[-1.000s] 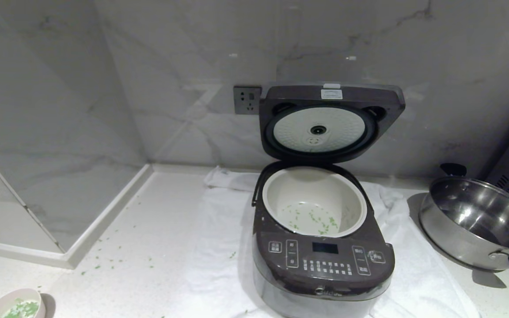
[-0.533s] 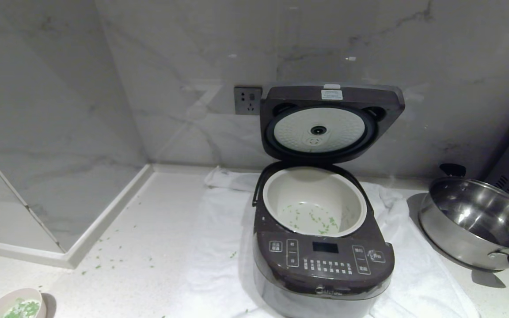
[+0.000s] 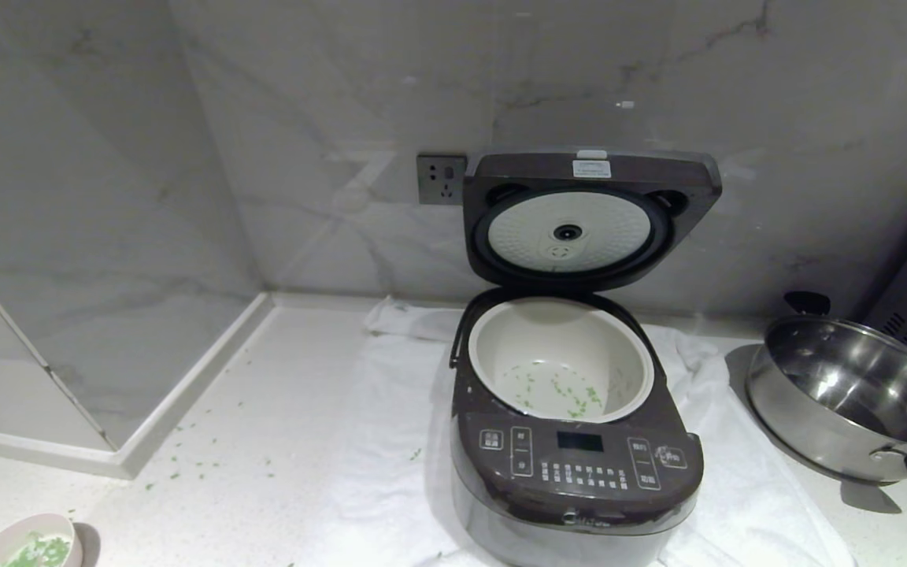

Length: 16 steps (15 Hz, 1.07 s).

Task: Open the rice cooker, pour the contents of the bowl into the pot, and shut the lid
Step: Pick up the bowl on the table

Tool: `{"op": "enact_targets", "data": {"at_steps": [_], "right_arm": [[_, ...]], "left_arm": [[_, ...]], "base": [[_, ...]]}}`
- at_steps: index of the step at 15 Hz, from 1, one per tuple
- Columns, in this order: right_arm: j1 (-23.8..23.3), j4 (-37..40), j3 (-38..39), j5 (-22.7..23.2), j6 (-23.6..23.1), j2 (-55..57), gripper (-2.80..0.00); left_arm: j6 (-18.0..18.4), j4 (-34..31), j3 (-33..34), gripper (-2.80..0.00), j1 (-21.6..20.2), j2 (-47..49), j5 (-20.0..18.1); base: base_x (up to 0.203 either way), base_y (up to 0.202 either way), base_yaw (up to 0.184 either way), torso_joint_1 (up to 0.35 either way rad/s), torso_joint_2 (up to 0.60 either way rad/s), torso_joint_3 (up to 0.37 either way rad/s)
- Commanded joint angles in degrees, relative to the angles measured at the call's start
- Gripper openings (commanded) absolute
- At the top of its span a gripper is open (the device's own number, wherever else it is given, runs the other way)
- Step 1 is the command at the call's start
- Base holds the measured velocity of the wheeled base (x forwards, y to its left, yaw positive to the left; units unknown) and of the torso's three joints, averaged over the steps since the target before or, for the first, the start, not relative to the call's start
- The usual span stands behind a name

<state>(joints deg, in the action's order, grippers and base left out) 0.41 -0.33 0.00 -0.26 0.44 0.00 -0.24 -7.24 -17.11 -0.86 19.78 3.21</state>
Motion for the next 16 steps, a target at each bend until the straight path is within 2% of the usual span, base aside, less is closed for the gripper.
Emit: {"op": "enact_targets", "data": {"at_steps": [1,3,5,8,10,13,16], "right_arm": [[0.0,0.0,0.1,0.0,0.0,0.0,-2.8],[0.0,0.0,0.1,0.0,0.0,0.0,-2.8],[0.0,0.0,0.1,0.0,0.0,-0.1,-2.8],[0.0,0.0,0.1,0.0,0.0,0.0,-2.8],[0.0,0.0,0.1,0.0,0.0,0.0,-2.8],[0.0,0.0,0.1,0.0,0.0,0.0,-2.8],[0.0,0.0,0.1,0.0,0.0,0.0,-2.8]], "left_arm": [[-0.4,0.0,-5.2,-2.8,-3.3,16.5,1.0],[-0.6,0.0,-11.2,-2.8,-10.8,26.8,4.1],[-0.7,-0.1,-15.9,-2.8,-19.0,32.0,7.0],[0.2,-0.6,-15.0,-2.8,-25.8,33.9,8.4],[2.8,-0.5,-11.7,-2.8,-30.3,34.8,8.5],[4.5,-0.1,-9.7,-2.8,-32.4,40.2,8.6],[4.9,1.9,-10.9,-2.8,-32.7,48.8,8.7]], "base": [[0.0,0.0,0.0,0.0,0.0,0.0],[0.0,0.0,0.0,0.0,0.0,0.0],[0.0,0.0,0.0,0.0,0.0,0.0],[0.0,0.0,0.0,0.0,0.0,0.0],[0.0,0.0,0.0,0.0,0.0,0.0],[0.0,0.0,0.0,0.0,0.0,0.0],[0.0,0.0,0.0,0.0,0.0,0.0]]}}
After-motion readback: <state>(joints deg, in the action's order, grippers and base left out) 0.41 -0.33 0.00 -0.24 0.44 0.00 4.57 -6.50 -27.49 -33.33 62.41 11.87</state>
